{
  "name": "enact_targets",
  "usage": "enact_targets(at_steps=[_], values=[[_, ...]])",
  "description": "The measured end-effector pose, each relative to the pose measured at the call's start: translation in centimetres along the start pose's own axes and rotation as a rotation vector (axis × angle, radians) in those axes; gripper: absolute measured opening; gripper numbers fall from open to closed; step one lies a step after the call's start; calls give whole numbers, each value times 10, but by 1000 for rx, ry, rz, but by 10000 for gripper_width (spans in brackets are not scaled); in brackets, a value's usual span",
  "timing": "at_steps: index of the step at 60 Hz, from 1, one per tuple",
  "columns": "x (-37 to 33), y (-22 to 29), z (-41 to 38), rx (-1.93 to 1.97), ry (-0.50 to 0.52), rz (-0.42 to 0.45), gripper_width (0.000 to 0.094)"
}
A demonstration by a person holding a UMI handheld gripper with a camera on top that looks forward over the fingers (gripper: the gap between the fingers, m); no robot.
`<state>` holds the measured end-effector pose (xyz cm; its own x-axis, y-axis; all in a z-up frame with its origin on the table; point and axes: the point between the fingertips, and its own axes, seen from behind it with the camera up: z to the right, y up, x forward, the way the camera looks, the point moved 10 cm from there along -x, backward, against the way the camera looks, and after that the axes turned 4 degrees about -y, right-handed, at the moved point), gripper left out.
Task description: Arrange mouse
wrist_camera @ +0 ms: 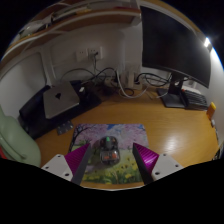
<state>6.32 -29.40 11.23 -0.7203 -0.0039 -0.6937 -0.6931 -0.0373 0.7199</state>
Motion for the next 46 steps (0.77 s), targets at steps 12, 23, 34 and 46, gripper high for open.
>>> enact_targets(at_steps=[12,23,34,46], values=[[-110,10,18,-20,-23,0,853],[-164,3,41,22,-58,-21,852],[-177,-2,62,26,-64,-13,853],[-181,-2,79,10,-67,6,850]])
